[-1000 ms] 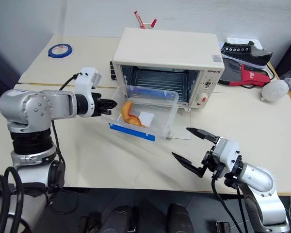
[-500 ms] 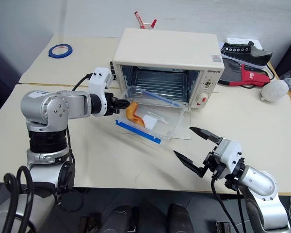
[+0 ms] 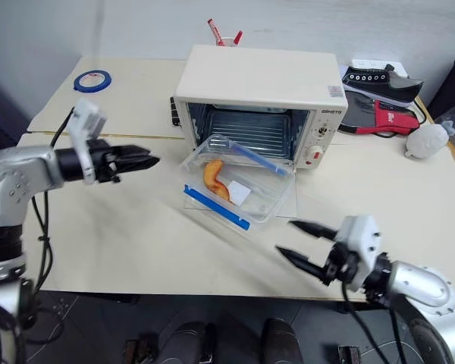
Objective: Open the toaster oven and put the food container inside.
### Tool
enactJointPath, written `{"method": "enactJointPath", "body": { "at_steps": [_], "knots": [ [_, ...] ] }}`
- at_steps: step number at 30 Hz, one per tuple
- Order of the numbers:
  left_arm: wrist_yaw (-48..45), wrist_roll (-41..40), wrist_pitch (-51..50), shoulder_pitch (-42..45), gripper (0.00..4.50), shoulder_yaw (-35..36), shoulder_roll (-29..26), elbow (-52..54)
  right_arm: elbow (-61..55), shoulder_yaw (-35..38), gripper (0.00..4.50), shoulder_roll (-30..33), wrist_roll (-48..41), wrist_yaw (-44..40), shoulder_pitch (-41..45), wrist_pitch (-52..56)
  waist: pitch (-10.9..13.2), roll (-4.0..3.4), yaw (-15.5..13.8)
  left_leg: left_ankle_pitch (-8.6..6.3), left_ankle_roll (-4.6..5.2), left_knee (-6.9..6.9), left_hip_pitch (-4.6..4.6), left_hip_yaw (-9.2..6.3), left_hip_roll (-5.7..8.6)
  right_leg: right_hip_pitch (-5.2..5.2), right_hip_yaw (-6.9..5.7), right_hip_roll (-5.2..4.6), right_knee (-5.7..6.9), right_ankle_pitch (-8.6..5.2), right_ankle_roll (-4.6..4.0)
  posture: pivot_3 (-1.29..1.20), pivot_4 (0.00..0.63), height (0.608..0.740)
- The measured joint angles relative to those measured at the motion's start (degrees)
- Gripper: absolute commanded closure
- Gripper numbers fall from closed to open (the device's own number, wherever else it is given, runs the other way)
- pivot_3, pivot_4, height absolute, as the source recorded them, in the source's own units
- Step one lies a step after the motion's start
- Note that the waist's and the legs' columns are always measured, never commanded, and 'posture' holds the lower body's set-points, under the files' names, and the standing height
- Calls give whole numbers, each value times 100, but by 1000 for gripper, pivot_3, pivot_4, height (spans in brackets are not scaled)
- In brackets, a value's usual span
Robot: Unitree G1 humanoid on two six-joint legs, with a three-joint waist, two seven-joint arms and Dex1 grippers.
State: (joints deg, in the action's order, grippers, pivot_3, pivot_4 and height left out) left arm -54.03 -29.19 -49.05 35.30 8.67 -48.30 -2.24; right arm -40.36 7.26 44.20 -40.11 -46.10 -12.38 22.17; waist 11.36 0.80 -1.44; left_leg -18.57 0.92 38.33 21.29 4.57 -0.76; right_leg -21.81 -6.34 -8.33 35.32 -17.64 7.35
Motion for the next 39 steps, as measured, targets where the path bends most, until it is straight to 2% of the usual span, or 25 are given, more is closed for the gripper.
{"method": "enactJointPath", "body": {
  "at_steps": [3,5,8,10,15,18,21,31,39],
  "knots": [
    [-866,138,1372,-662,4383,-52,4,-69,-51,-614,3898,-124,250,200,336,243,-2,4,-8,-4,8,10,9,-1,2,-2,-3,-6,-5,0,0,0,150,740],
    [-1241,193,1968,-1027,4500,-183,97,18,-10,-1096,4487,-398,566,403,688,314,-2,5,1,-6,9,10,10,0,4,-3,-2,-9,-3,0,0,0,150,740],
    [-1308,281,2388,-1203,4500,-475,434,209,234,-1564,4487,-858,981,726,1185,333,-2,5,-10,-7,11,22,21,-5,5,-7,-9,-9,2,1,1,0,150,740],
    [-1250,364,2580,-1203,4500,-618,633,258,406,-1639,4487,-933,1194,825,1298,331,-2,5,-8,-11,18,28,26,-4,6,-9,-9,-9,2,1,2,0,150,740],
    [-702,494,2691,-1109,4500,-846,1319,381,881,-1315,4487,-648,1451,666,1409,258,-2,5,1,-19,31,52,32,-3,6,-7,-12,-9,7,4,7,0,150,740],
    [-412,626,2796,-1047,4500,-1007,1679,374,1236,-996,4487,-541,1567,554,1671,152,-2,5,9,-20,32,58,31,-2,5,-7,-11,-9,15,4,8,0,150,740],
    [-155,815,2941,-878,4500,-1190,2044,291,1597,-977,4487,-511,1797,391,2006,-148,-2,5,12,-20,31,62,31,-1,3,-7,-11,-7,15,4,8,0,150,740],
    [712,1514,3734,-301,4500,-1343,2750,-854,3318,-965,4487,-1139,2534,591,3099,-1003,-2,5,16,-20,31,71,35,-1,5,-7,-14,-7,17,5,9,0,150,740],
    [1351,1716,4611,703,4500,-1116,3373,-2502,5070,-942,4487,-1608,2990,753,4246,-1928,-2,5,34,-19,30,75,42,-1,5,-10,-26,-8,18,6,10,0,150,740]
  ]
}}
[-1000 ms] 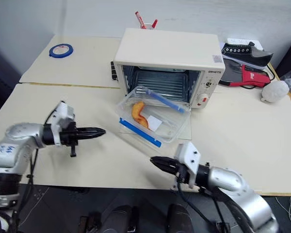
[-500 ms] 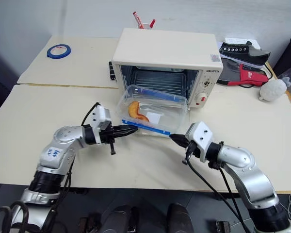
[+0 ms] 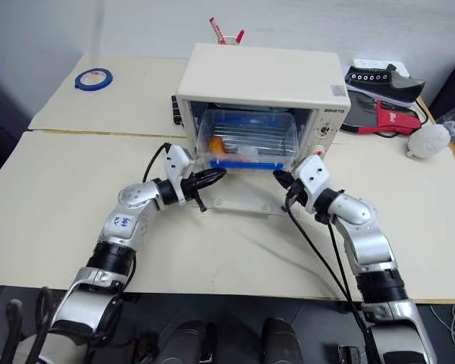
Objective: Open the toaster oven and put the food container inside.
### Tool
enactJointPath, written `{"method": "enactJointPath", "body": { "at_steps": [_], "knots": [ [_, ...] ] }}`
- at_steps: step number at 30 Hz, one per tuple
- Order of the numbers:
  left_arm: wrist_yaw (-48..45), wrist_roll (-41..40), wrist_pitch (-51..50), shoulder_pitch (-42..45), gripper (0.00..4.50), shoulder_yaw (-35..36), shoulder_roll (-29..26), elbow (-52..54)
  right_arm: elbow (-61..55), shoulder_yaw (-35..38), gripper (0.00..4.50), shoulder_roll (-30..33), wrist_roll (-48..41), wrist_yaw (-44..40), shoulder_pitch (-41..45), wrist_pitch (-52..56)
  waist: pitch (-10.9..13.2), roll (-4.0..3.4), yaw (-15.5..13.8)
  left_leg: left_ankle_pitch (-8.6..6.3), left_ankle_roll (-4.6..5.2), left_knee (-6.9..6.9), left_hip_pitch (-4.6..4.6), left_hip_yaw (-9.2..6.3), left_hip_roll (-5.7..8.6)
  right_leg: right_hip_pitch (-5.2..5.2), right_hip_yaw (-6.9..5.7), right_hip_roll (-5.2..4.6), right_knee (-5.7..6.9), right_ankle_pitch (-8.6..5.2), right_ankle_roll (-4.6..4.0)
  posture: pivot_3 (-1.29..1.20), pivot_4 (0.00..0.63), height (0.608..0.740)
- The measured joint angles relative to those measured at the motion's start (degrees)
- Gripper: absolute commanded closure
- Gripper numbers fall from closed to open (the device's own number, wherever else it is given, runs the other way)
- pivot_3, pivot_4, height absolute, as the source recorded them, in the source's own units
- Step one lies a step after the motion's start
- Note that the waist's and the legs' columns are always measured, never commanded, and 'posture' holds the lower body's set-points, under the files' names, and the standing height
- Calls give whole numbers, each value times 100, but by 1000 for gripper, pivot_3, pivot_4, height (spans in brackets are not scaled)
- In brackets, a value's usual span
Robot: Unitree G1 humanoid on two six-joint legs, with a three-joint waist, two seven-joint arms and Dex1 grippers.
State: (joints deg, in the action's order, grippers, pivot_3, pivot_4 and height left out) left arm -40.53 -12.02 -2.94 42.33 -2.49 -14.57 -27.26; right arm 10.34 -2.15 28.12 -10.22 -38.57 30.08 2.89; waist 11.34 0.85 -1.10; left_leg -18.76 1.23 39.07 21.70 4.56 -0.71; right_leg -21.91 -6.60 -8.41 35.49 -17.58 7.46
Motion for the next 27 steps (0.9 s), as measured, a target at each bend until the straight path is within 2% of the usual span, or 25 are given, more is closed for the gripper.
{"method": "enactJointPath", "body": {
  "at_steps": [7,13,16,21,25,27],
  "knots": [
    [720,208,598,710,4500,214,374,-1149,1248,41,4487,-217,141,147,771,-616,0,0,29,1,-1,10,33,7,-1,-14,-27,-1,-1,1,1,0,150,740],
    [649,231,656,672,4500,245,393,-1232,1505,42,4487,-248,192,145,912,-773,0,0,101,3,-2,12,69,24,1,-53,-38,-5,11,1,2,0,150,740],
    [24,65,313,58,4500,189,-61,-387,608,115,4487,11,-187,-311,329,-425,0,-1,138,3,-3,2,68,22,-6,-60,-50,-4,11,1,2,0,150,740],
    [-1142,-679,-510,-994,4500,529,-1338,1269,-595,661,4487,847,-830,-1010,-859,219,3,-5,136,3,-2,7,63,2,-9,-61,-46,-11,12,3,-2,0,150,740],
    [-2127,-1370,-1057,-1882,3715,1034,-2441,2113,-463,1114,4500,1375,-938,-1434,-1445,122,2,-6,126,2,-2,7,46,2,-10,-49,-40,-12,13,4,-4,0,150,740],
    [-2357,-1478,-1091,-2135,3076,1263,-2702,2184,22,1127,4500,1408,-860,-1633,-1527,-148,3,-5,107,2,-1,8,47,2,-8,-48,-41,-14,13,5,-4,0,150,740]
  ]
}}
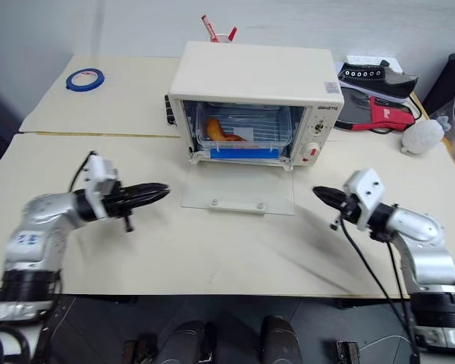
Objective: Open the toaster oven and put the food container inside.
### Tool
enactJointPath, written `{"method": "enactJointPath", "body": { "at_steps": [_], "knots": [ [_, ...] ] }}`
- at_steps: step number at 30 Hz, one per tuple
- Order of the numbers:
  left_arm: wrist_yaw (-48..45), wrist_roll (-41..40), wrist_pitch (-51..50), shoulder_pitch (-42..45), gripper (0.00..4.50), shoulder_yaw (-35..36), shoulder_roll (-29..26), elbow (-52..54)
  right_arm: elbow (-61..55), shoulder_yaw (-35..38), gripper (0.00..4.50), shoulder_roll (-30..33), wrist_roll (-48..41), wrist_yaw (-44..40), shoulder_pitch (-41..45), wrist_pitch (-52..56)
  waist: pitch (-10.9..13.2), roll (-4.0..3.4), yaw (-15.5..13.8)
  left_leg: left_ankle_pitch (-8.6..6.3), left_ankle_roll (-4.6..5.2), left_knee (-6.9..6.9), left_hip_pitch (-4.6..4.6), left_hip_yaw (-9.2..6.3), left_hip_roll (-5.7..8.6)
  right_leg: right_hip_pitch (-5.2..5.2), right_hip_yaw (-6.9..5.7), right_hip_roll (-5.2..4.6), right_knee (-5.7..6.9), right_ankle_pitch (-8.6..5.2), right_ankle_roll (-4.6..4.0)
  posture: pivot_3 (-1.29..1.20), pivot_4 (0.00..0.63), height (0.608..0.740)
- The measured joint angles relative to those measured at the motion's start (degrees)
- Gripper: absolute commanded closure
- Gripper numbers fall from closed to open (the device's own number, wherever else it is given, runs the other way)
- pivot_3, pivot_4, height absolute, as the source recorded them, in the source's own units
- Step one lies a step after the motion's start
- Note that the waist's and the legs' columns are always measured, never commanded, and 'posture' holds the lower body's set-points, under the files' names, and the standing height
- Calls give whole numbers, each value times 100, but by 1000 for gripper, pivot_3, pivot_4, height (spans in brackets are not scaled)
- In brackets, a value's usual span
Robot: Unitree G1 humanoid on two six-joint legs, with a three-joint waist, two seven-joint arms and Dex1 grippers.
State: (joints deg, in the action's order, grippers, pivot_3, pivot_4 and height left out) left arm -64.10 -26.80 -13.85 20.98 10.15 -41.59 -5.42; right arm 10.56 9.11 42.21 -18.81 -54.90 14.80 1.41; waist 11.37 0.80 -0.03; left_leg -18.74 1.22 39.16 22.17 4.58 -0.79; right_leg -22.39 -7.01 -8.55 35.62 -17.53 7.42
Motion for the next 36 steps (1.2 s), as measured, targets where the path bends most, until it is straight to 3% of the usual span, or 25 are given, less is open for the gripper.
{"method": "enactJointPath", "body": {
  "at_steps": [6,10,18,26,36],
  "knots": [
    [-254,-277,-53,-547,1194,278,-146,387,1724,-354,4500,-312,417,-585,520,-1236,3,-5,31,0,0,-2,-1,2,-3,-3,3,0,2,0,0,0,150,740],
    [-154,-472,-195,-770,33,470,-149,750,2162,-423,4500,-572,447,-852,828,-1627,2,-5,76,1,-2,-3,-3,2,-6,-3,3,3,3,0,0,0,150,740],
    [201,-675,-290,-1516,33,932,-74,1163,1803,-433,4500,-1159,-176,-1432,873,-1087,3,-8,129,1,-2,-3,0,-8,-7,-2,-1,0,3,0,0,0,150,740],
    [607,-1091,-653,-1505,33,1152,200,1213,272,127,4500,-1316,-1256,-808,861,102,8,-19,69,0,-3,-3,0,-7,-3,-3,2,-1,3,0,0,0,150,740],
    [824,-946,-458,-1230,33,888,515,1108,53,496,4500,-1527,-1954,-94,1571,1174,8,-19,-2,0,-3,-4,3,-3,0,-6,3,-1,4,1,-1,0,150,740]
  ]
}}
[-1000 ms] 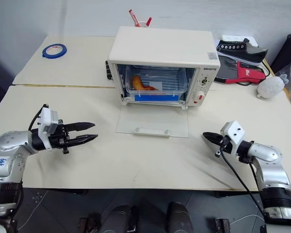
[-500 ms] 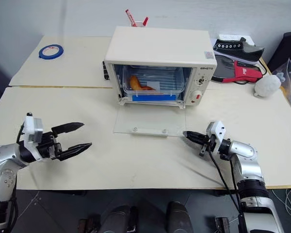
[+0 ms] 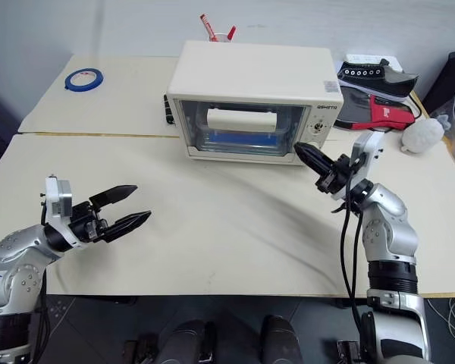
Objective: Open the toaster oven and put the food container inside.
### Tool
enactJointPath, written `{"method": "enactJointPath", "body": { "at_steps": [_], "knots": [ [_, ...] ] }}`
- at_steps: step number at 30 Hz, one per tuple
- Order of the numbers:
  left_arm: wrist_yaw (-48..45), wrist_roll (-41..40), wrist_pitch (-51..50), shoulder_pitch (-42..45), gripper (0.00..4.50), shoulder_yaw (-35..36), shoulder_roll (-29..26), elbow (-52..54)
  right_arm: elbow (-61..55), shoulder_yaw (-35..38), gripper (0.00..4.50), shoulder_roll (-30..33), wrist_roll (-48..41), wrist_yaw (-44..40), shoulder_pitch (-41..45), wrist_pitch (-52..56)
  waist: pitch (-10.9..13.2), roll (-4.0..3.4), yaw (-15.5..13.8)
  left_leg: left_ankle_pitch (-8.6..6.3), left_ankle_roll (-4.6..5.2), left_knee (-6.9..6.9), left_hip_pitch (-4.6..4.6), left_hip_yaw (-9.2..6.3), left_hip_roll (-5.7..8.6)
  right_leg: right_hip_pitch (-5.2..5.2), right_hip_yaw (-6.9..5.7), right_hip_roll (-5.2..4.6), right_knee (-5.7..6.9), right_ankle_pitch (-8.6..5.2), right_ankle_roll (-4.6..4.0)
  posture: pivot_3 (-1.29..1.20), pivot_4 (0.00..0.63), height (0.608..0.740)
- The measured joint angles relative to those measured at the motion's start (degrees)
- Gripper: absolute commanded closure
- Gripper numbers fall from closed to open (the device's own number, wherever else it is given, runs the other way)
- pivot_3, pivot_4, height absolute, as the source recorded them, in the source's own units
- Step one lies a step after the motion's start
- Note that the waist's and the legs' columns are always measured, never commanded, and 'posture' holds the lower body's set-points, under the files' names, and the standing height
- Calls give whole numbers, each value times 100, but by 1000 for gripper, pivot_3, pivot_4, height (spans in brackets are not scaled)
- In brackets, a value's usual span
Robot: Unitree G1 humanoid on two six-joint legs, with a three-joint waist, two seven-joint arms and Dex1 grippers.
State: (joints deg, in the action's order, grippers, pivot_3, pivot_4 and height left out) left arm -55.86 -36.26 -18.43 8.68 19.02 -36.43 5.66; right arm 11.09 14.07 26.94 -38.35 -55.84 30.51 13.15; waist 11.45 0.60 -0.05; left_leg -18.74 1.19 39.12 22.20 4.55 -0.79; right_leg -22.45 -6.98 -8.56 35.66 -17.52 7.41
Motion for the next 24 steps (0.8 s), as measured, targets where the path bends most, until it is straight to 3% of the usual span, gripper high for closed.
{"method": "enactJointPath", "body": {
  "at_steps": [1,5,8,16,17,24],
  "knots": [
    [-1,74,103,50,33,-18,1,-66,-91,15,4500,44,-17,20,-99,85,0,0,-12,0,0,0,2,0,1,0,0,0,-2,0,0,0,150,740],
    [-207,428,761,-40,0,-7,-79,-443,-1061,-16,3727,718,111,-384,-1435,156,-2,-4,-95,-6,6,-7,5,8,4,-3,-3,-1,-11,0,0,0,150,740],
    [-387,791,1361,-323,0,-15,-114,-723,-1726,-238,2726,1148,513,-1113,-2435,-349,-3,-3,-79,-10,10,-2,-3,55,5,-4,5,2,-10,4,0,0,150,740],
    [-355,1315,2535,-1166,0,-34,-9,-762,-2154,-258,187,1010,789,-1535,-3410,-1465,-7,2,-12,-14,16,-6,-26,55,-12,-2,31,1,-9,16,-7,0,150,740],
    [-297,1359,2580,-1245,0,-18,-10,-674,-2152,-259,15,973,801,-1513,-3386,-1544,-8,2,-6,-14,16,-6,-27,54,-13,-1,31,2,-9,16,-7,0,150,740],
    [-376,1259,2567,-1725,0,100,-156,-182,-1944,-474,15,800,870,-1448,-3051,-1824,-8,1,-5,-18,17,-5,-29,55,-15,-1,35,1,-10,16,-7,0,150,740]
  ]
}}
